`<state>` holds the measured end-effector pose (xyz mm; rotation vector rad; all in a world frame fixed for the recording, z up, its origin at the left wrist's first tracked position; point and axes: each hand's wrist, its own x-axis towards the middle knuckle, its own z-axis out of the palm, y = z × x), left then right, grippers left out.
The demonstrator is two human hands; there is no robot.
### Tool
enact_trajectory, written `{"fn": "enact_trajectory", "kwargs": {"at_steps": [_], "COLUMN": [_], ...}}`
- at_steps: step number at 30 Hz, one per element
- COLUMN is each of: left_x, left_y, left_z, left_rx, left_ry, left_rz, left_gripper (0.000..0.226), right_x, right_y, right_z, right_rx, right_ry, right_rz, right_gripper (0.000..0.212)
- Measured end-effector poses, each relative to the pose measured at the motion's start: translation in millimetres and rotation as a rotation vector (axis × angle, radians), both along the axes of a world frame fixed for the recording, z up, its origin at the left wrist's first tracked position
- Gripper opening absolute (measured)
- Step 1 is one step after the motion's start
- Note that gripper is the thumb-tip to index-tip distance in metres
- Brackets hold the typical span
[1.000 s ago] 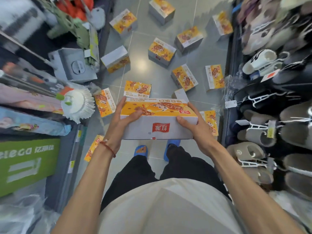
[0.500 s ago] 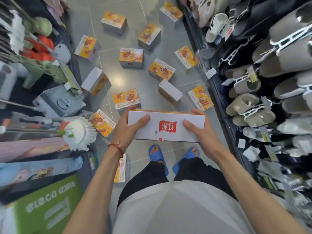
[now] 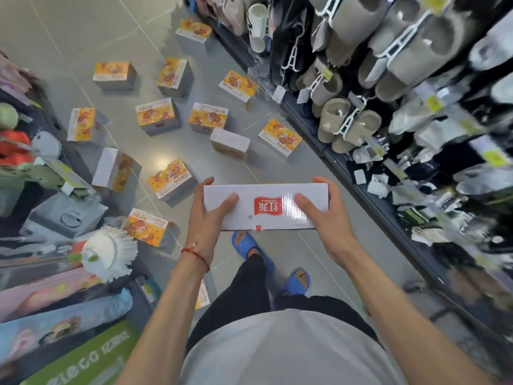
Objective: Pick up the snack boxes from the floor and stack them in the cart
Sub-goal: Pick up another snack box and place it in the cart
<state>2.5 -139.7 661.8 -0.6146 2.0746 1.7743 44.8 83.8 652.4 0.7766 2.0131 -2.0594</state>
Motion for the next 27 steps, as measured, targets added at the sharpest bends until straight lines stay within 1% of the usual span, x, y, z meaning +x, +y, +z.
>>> {"fn": "enact_trajectory", "kwargs": {"at_steps": [5,11,14,18,20,23,27], "left_x": [33.6,49.9,48.8,48.4,53.0,72.7,115.1], "left_y": [43.0,85.1,107.6,137.5,156.3,190.0,237.5], "left_z": [9.0,6.8,7.0,9.9,13.6,19.3,30.1], "left_rx": [0.043,0.014,0.033,0.078,0.081,0.089,0.103], "left_ry": [0.0,-0.018,-0.005,-0.036,-0.05,-0.047,-0.036], "left_rz": [-0.142,-0.362,-0.494,-0.677,-0.785,-0.967,-1.174], "left_gripper": [0.055,0.054,0.051,0.049,0.05,0.05,0.057], "right_x": [65.0,128.4,153.7,189.8,210.2,245.7,296.8], "right_y": [36.8,56.1,57.2,49.6,46.4,43.1,46.4], "right_z": [1.7,8.1,10.4,9.6,11.2,15.8,20.6], "right_rx": [-0.05,-0.053,-0.063,-0.062,-0.059,-0.076,-0.068], "right_ry": [0.004,0.003,0.003,0.01,0.024,0.058,0.07], "right_rz": [-0.173,-0.413,-0.582,-0.83,-0.943,-1.116,-1.334], "right_gripper": [0.047,0.044,0.042,0.052,0.051,0.045,0.045]}}
